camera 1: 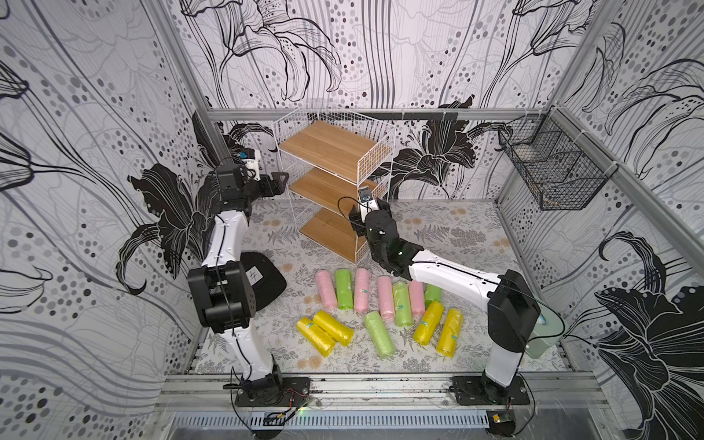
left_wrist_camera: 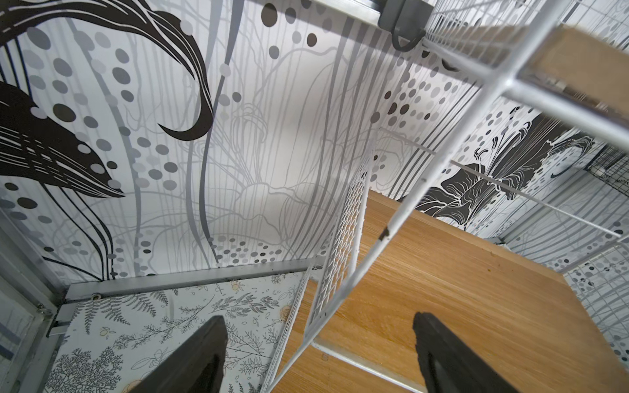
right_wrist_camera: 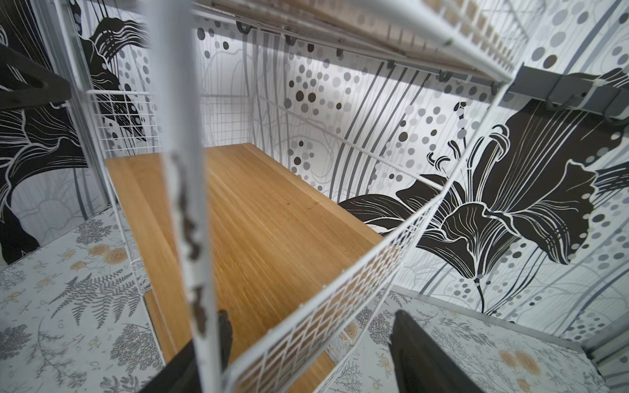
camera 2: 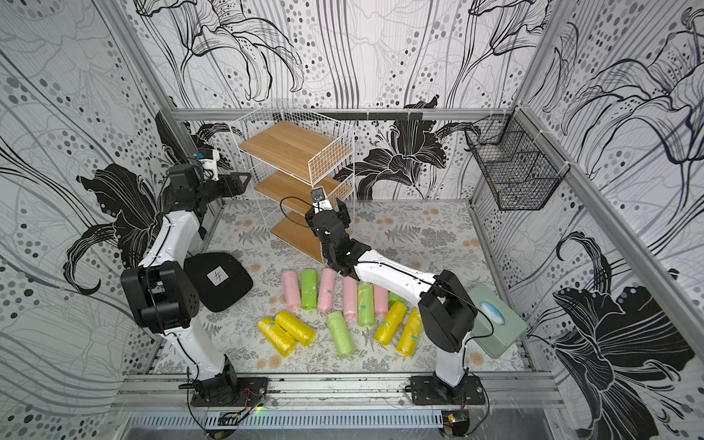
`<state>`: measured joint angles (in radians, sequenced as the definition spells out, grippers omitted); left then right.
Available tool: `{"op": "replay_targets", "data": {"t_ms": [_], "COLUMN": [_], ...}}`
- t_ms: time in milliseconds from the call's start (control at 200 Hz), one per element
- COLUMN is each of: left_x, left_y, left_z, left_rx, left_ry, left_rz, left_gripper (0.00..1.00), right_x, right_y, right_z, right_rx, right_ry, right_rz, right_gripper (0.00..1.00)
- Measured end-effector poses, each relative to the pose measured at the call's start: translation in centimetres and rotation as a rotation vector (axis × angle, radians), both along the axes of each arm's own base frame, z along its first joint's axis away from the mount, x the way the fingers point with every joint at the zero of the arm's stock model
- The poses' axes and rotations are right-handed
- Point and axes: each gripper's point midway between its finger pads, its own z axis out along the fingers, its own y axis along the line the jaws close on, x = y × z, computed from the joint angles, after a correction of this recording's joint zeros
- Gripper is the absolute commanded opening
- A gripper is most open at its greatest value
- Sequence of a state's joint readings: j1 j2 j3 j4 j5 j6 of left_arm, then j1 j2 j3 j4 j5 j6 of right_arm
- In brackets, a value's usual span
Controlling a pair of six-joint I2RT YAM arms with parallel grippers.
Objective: Sort the rolls of trash bags by color and place them on the shelf
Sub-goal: Adjust the shelf at the center of the board.
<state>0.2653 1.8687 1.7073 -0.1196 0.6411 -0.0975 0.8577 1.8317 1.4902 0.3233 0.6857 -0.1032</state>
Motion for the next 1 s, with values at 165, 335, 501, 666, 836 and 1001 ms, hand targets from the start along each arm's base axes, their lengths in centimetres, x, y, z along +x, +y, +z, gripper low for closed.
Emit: {"op": "replay_targets", "data": {"t_ms": [165,335,501,666,836,1001], "left_x": [0.9,1.3,1.4,-0.3,-2.8,-3.8], "left_y": [-0.8,-2.3,-5.3,-8.7,-11.4,-13.1], "left_z": [-0.4,1.0,2.2,1.0,0.4,0.4], "left_rx": [0.015,0.022,0.025,-0.005,-0.032,-0.031], "left_ry": [-0.027,-0.098,-0.165,-0.164,-0.165,-0.165], "left_rz": [-0.026,-0.07,-0.144,-0.197,-0.234,-0.243], "left_gripper": [0.88,0.88,0.87,0.88,0.87,0.87], "right_x": [0.5,1.3,2.3,3.4,4.8,5.6], "right_y": [-1.2,-4.5,-8.0,-11.1,-13.5,-14.9], "right_z": [-0.6,-0.8,-0.8,-0.8,-0.8,-0.8], "right_rx": [-0.005,-0.022,-0.025,-0.028,-0.038,-0.047], "right_ry": [0.006,0.013,0.021,0.042,0.052,0.061], "right_rz": [-0.016,-0.052,-0.062,-0.042,-0.015,-0.006], "right_gripper": [0.71,0.7,0.69,0.68,0.66,0.66]}}
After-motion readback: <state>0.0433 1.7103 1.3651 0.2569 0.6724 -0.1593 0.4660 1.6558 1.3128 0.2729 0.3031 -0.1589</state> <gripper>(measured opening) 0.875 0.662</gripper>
